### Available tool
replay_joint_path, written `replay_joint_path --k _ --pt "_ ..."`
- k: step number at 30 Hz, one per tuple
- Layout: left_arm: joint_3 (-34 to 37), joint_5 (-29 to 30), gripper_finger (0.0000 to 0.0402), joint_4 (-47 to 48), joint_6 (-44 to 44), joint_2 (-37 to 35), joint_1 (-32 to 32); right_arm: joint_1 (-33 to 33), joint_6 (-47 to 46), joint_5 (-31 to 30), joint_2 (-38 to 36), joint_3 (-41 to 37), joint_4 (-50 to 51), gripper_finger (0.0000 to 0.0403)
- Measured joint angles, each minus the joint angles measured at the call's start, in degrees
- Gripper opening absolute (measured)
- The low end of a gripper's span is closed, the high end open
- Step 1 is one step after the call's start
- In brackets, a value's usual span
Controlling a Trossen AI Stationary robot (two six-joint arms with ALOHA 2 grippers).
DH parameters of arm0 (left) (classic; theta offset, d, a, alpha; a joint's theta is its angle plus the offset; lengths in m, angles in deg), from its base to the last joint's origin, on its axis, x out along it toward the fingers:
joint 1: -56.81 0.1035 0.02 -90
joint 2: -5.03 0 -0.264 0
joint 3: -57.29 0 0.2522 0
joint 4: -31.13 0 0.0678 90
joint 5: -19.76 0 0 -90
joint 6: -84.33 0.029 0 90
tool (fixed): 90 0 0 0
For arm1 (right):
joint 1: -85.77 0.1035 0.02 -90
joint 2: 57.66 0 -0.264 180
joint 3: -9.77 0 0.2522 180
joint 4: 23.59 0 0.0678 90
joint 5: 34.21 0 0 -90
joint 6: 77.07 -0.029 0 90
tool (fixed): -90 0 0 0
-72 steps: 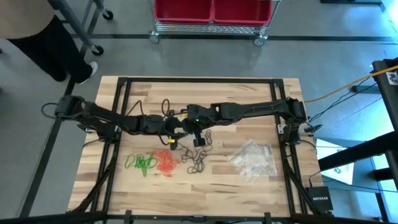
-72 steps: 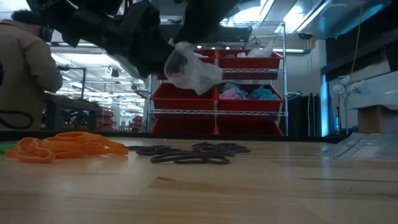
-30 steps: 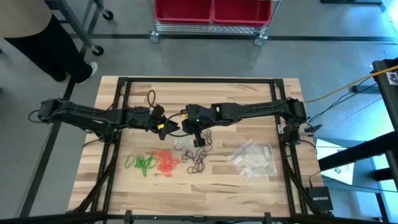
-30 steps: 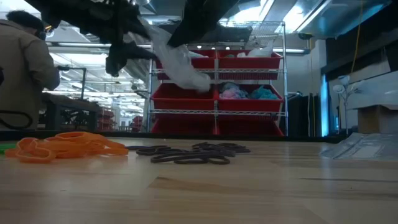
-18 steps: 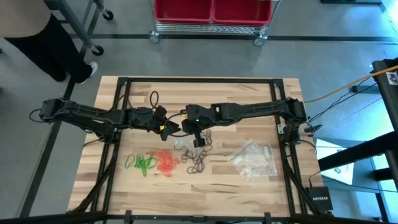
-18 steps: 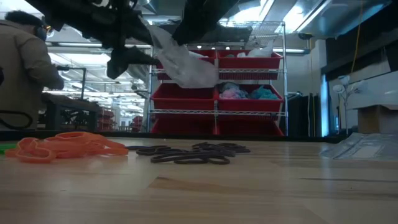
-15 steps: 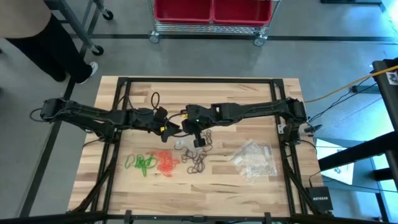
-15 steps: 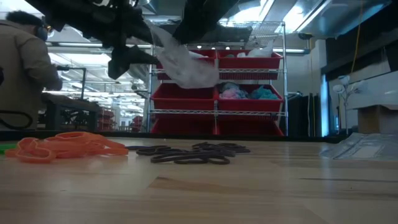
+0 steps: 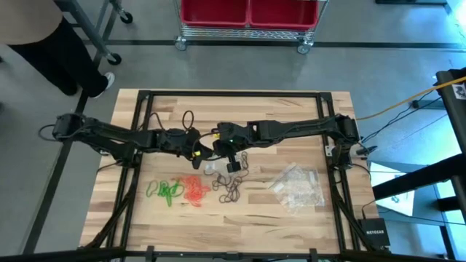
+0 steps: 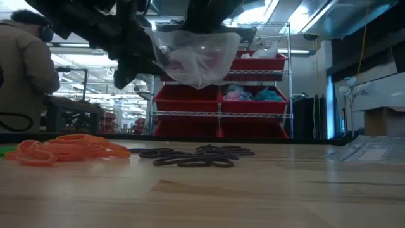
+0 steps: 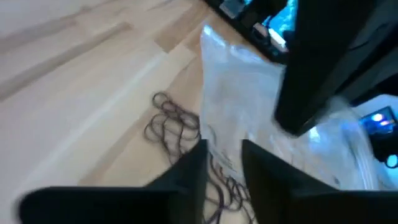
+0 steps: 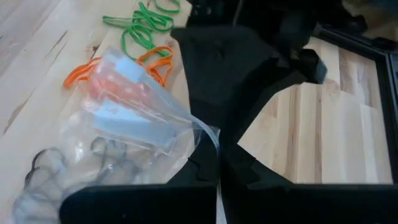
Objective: Sort rubber bands
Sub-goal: Put the black rubber band into the transparent zip bag
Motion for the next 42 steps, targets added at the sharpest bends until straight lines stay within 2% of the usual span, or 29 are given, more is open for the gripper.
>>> replay_joint_path --k 3,8,11,18,22,25,28,31,36,42 --pt "0.0 2.0 0.0014 0.5 2.9 0.8 0.1 0.0 0.0 0.0 0.0 0.0 0.3 0.0000" --pt "0.0 9.4 0.0002 11.1 7.2 -3.6 2.0 0.4 -0.1 0.8 0.1 0.0 2.5 0.0000" --pt "0.0 12.0 0.0001 13.8 10.0 -7.8 3.1 0.4 -0.3 1.8 0.4 0.0 1.4 0.0000" --pt "0.0 13.8 0.0000 18.4 15.8 -16.2 5.2 0.3 -1.1 3.2 4.6 0.0 -0.5 0.0000" --pt "0.0 14.3 0.0000 20.5 17.3 -18.1 6.1 0.3 -1.1 2.5 7.6 -0.1 -0.1 0.0000" --pt "0.0 12.5 0.0000 20.3 17.1 -18.4 6.0 0.0 -0.2 -0.9 7.6 -0.1 -0.9 0.0000" --pt "0.0 9.5 0.0001 18.5 12.7 -18.4 6.0 -0.2 0.7 -2.0 7.3 0.0 -0.6 0.0000" --pt "0.0 6.4 0.0023 18.9 7.8 -17.5 6.0 -0.1 1.7 -2.1 6.7 0.0 -0.8 0.0000" --pt "0.0 2.0 0.0096 18.1 2.5 -13.8 6.0 0.0 1.9 -2.1 6.5 0.0 -1.4 0.0000" --pt "0.0 -5.6 0.0170 11.0 0.0 -8.8 6.0 0.0 1.9 -2.1 6.5 0.0 -1.4 0.0000"
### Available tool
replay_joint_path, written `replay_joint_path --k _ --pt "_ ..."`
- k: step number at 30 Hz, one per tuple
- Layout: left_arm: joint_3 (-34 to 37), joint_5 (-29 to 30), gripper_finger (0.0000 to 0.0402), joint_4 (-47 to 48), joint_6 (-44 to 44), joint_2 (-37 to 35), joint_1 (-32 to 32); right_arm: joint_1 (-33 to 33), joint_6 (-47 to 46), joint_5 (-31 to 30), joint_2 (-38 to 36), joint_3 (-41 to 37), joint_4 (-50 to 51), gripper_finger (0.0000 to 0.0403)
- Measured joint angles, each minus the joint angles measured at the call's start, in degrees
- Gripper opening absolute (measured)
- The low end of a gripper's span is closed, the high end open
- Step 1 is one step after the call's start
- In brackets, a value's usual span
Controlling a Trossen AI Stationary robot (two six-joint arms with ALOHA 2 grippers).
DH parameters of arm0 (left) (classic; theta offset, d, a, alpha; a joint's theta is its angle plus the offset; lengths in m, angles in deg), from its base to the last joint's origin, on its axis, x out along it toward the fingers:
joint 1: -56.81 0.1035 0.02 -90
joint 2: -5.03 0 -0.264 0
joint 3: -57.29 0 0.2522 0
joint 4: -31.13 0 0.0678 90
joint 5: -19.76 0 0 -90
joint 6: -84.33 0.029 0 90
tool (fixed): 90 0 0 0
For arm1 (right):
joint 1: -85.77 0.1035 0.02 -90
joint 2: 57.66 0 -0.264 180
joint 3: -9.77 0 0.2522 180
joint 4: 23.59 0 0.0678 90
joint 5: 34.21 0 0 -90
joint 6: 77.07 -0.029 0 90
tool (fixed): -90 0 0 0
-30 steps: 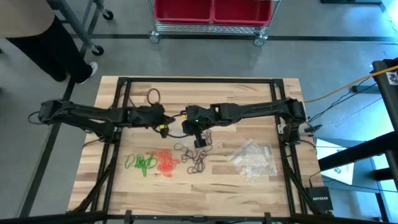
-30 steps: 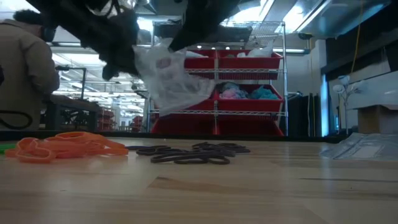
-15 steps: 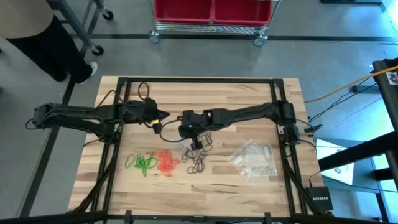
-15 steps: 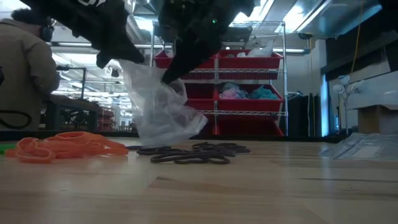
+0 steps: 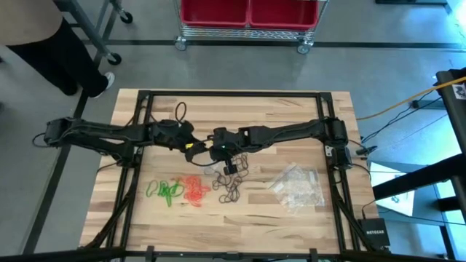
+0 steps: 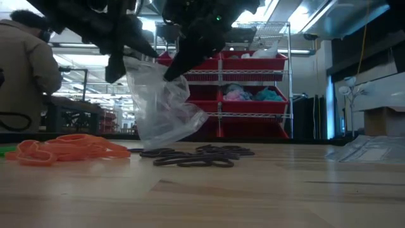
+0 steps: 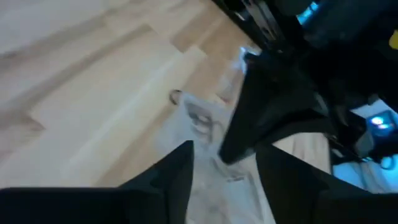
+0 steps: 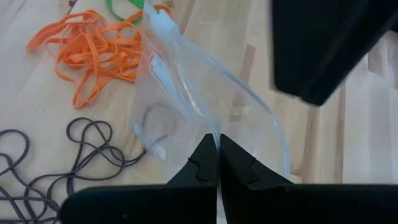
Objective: Sort rubber bands
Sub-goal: Put the black rubber band into the transparent zip bag
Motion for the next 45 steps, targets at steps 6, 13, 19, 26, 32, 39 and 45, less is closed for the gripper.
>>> replay_joint_path --k 6,13,19,26,32,39,45 --pt "0.0 -0.3 0.0202 1.0 -2.1 3.3 0.0 0.0 0.0 -0.1 0.0 0.0 0.1 0.0000" --pt "0.0 -1.3 0.0205 0.5 -2.9 5.9 -0.6 0.0 0.0 -0.1 0.0 0.0 0.1 0.0000" --pt "0.0 -1.4 0.0193 0.2 -3.0 9.2 -0.5 0.0 0.0 -0.1 0.0 0.0 -0.1 0.0000" --pt "0.0 -1.2 0.0048 -4.7 0.1 13.3 -0.5 0.0 0.0 -0.1 0.0 0.0 -0.2 0.0000" --pt "-0.7 5.2 0.0002 2.7 5.5 11.4 0.2 0.0 -1.1 -0.1 0.0 0.0 -0.2 0.0000" --pt "-9.8 17.5 0.0001 23.0 13.8 5.0 0.3 -0.5 -7.3 3.3 0.0 0.0 -1.7 0.0000" --pt "-13.3 21.7 0.0001 26.7 19.1 4.0 0.2 -2.6 -12.0 12.6 0.0 0.0 -2.5 0.0000"
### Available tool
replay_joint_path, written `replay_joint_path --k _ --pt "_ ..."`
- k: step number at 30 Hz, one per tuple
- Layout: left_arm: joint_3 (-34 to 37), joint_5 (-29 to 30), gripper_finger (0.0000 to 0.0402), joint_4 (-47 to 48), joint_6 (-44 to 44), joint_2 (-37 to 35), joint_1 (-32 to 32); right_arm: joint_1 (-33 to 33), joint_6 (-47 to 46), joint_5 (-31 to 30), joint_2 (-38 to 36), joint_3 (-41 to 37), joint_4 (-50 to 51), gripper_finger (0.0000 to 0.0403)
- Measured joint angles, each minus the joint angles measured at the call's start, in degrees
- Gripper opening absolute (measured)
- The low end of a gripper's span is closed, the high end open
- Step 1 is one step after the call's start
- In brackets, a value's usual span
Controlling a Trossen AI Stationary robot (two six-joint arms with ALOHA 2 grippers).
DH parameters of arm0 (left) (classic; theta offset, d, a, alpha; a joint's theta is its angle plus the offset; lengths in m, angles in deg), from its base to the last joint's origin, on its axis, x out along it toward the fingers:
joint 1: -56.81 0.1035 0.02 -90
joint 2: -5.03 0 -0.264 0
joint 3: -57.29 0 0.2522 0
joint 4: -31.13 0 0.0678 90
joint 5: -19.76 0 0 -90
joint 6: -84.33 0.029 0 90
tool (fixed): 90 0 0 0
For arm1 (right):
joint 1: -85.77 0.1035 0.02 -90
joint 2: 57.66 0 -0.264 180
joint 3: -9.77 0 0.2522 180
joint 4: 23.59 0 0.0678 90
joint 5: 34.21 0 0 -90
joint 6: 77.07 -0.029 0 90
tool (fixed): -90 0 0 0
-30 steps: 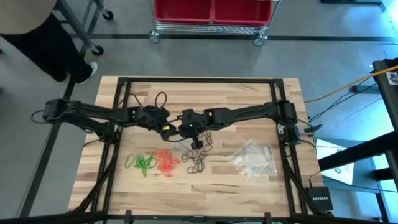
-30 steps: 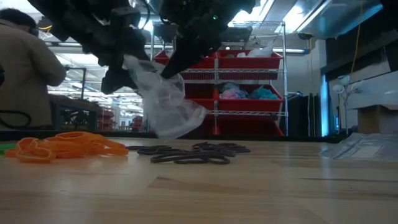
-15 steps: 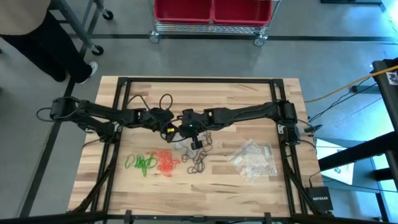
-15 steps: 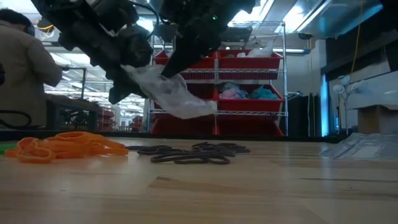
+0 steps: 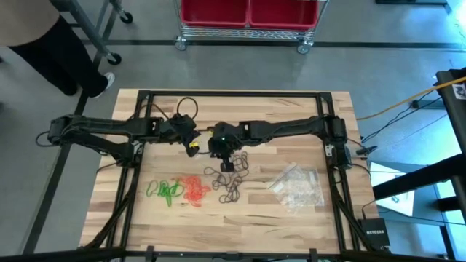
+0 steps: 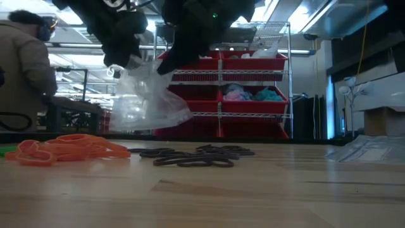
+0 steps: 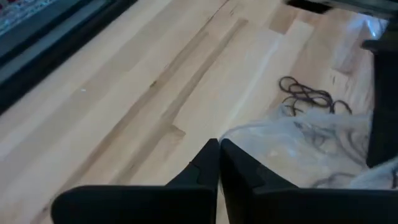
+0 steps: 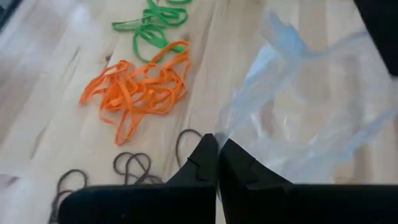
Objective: Sort rubber bands
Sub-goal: Put the black rubber band into the transparent zip bag
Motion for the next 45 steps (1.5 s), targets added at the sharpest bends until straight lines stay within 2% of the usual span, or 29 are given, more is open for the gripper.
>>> replay_joint_path --k 6,9,12,15,18,22,27,32,41,45 --pt "-0.1 -0.4 0.0000 -0.6 -0.3 0.5 -2.0 -2.1 0.1 -6.7 -0.1 0.0 0.7 0.0000" --pt "-0.1 -0.2 0.0000 -1.1 -0.2 0.6 -2.5 -2.5 0.8 -5.7 -0.5 0.0 -0.2 0.0000" --pt "-0.1 4.0 0.0000 0.7 -0.5 0.7 -2.0 -1.0 2.4 -3.4 -0.1 0.0 1.8 0.0000" --pt "-0.1 4.6 0.0000 1.7 -3.0 0.7 -1.8 0.8 5.1 -4.4 0.0 0.0 2.7 0.0000" --pt "0.8 6.5 0.0000 -1.2 -3.6 0.7 -2.2 0.5 6.1 -6.4 -0.1 0.3 2.1 0.0000" --pt "1.2 5.6 0.0000 -4.3 -3.1 0.7 -2.9 -1.4 4.3 -6.5 -0.2 0.8 -1.4 0.0000" --pt "1.2 6.6 0.0000 -0.9 -3.3 0.6 -2.1 -0.1 4.8 -5.2 -0.3 0.8 4.3 0.0000" --pt "1.2 6.3 0.0000 -2.8 -3.6 0.6 -2.1 0.7 5.7 -5.9 -0.2 0.8 2.4 0.0000" --pt "1.3 6.0 0.0000 -5.9 -3.2 -0.9 -3.9 0.0 2.8 -7.0 6.1 0.8 -0.3 0.0000" --pt "1.6 6.2 0.0000 -5.9 -3.0 -1.2 -3.9 0.4 2.8 -9.2 6.2 0.9 -1.5 0.0000"
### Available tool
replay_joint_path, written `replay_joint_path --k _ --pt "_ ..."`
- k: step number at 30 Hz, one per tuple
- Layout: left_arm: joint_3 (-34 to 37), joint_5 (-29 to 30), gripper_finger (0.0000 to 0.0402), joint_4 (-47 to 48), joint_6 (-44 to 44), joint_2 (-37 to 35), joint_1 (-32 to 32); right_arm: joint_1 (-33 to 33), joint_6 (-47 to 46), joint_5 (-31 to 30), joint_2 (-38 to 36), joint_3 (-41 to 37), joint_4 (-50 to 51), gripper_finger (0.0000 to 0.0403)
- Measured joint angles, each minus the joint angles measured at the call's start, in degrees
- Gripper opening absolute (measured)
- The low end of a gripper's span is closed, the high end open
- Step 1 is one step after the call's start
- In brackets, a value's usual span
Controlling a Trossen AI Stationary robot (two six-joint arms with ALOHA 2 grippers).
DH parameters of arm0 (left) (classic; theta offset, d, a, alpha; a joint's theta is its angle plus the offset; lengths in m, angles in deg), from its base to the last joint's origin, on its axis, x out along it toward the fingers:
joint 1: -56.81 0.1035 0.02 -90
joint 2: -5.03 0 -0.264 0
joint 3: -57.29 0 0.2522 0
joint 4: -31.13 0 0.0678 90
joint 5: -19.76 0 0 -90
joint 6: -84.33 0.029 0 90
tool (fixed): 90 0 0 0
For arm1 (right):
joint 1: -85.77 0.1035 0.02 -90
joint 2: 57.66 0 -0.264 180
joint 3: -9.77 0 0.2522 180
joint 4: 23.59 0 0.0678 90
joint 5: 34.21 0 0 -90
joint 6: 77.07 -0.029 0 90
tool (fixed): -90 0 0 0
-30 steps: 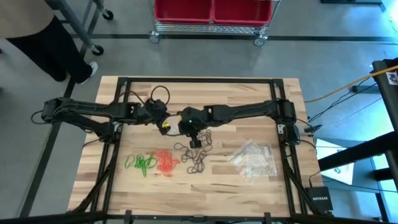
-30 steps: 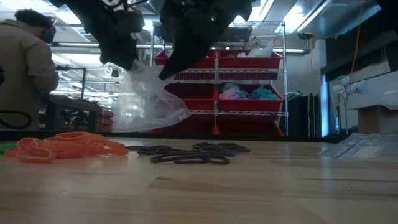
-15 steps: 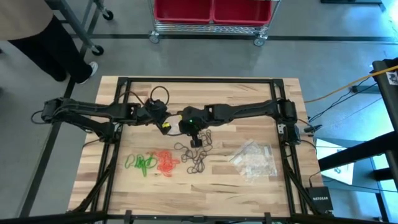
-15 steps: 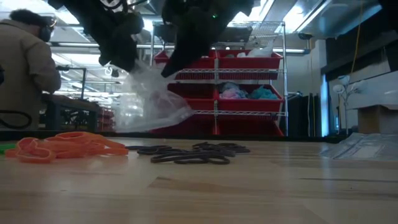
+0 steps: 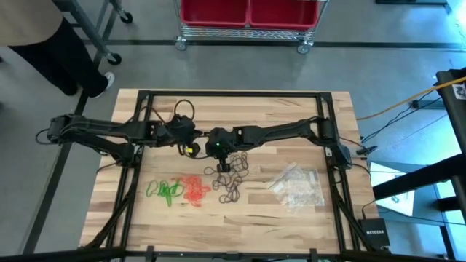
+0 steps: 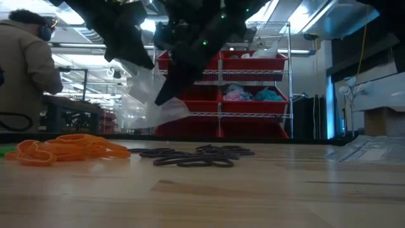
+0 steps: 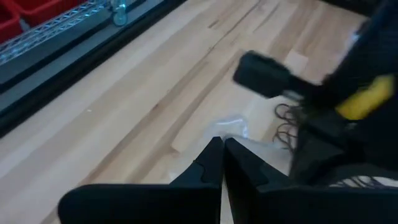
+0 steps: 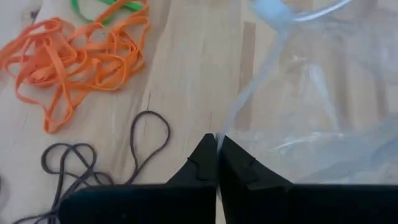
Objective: Sort rubber bands
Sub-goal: Put the black rubber band into the transparent zip bag
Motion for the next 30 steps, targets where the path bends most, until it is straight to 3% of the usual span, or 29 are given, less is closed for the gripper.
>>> replay_joint_path --k 8,17,22,30 --pt "3.5 0.7 0.0000 0.7 -3.4 1.5 0.1 0.0 0.2 -0.8 -4.3 1.5 -1.4 0.0000" --pt "-0.2 0.6 0.0000 2.0 1.2 -2.0 0.4 -0.1 -0.2 -0.8 -0.9 -1.2 -2.5 0.0000" --pt "-0.1 3.8 0.0000 7.1 0.2 0.3 0.3 -0.1 -0.7 -0.3 -0.8 -1.3 -1.8 0.0000" --pt "-0.1 5.4 0.0000 5.7 0.9 2.0 0.2 -0.1 -1.6 0.3 0.0 -1.3 -3.6 0.0000"
